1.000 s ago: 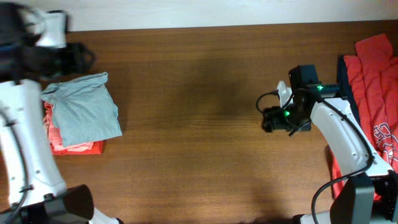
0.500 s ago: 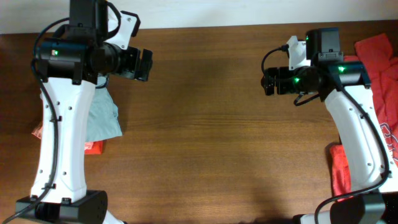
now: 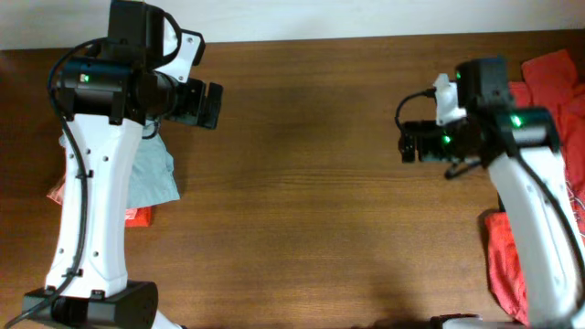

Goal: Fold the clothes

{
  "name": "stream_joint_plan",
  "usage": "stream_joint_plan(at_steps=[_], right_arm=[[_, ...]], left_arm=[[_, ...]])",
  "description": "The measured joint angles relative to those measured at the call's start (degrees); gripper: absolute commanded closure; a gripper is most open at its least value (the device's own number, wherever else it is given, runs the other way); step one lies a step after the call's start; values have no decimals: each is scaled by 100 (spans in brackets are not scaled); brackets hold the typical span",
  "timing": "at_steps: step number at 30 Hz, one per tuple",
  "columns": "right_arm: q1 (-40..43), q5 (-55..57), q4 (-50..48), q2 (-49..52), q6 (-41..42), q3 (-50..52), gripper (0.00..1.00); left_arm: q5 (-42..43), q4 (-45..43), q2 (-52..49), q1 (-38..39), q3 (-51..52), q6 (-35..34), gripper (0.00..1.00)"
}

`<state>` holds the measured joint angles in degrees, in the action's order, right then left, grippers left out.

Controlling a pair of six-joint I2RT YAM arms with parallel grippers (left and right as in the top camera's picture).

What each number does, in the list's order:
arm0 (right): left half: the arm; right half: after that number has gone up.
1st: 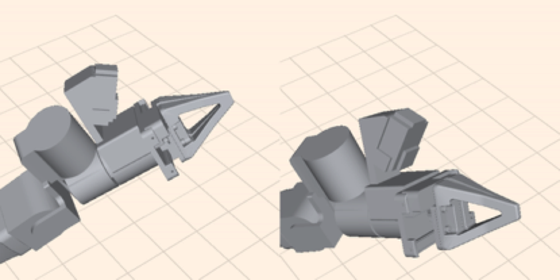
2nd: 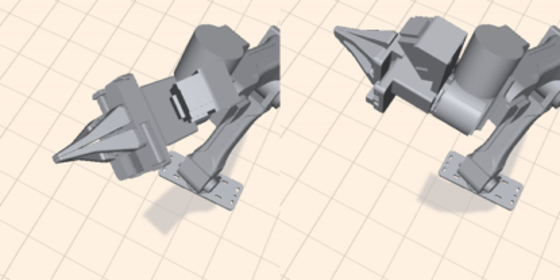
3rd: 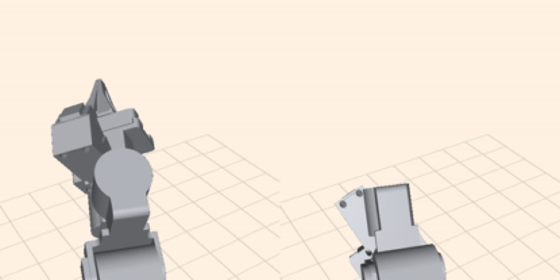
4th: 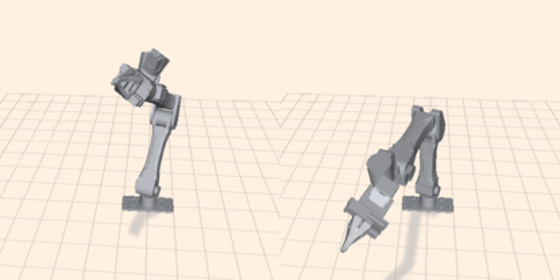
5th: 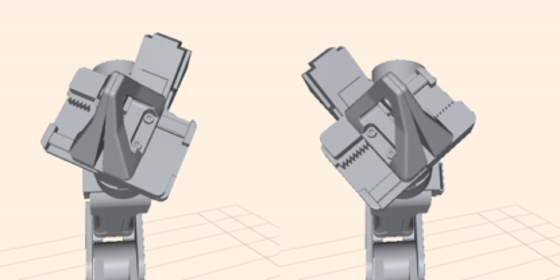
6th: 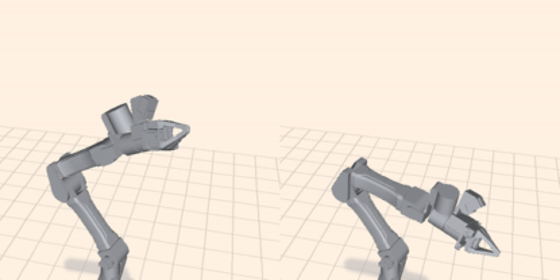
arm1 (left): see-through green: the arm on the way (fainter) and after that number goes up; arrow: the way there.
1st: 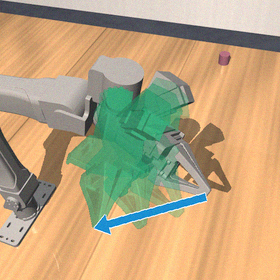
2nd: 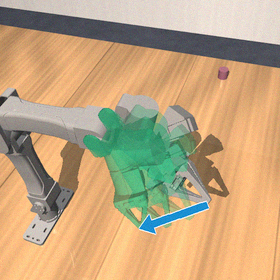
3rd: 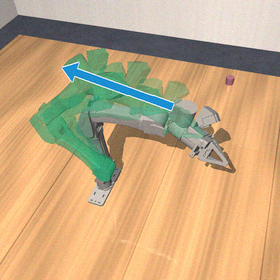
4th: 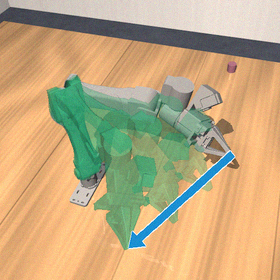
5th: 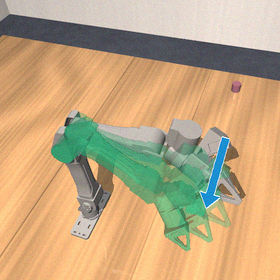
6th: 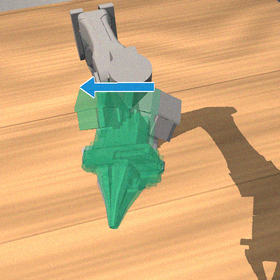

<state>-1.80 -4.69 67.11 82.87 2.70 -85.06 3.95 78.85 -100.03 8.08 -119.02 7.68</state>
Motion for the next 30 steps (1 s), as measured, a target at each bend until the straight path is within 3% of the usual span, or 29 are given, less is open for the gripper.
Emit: stream_joint_plan(at_steps=[5, 11, 17, 22, 30], right_arm=[[2, 299, -282, -1451, 293, 981, 1], [0, 400, -540, -3292, 439, 2361, 1], [0, 431, -203, -4579, 470, 2844, 1], [0, 446, -103, -4883, 485, 2874, 1], [0, 450, -92, -4881, 483, 2894, 1]], left_arm=[[-22, -765, 568, 0, 1386, -15, 1], [-55, -2369, 2452, 0, 4081, -22, 1], [-59, -3633, 4640, 0, 6223, -24, 1], [-63, -3453, 5410, 0, 7012, -26, 1], [-79, -2439, 5567, 0, 7169, -26, 1]])
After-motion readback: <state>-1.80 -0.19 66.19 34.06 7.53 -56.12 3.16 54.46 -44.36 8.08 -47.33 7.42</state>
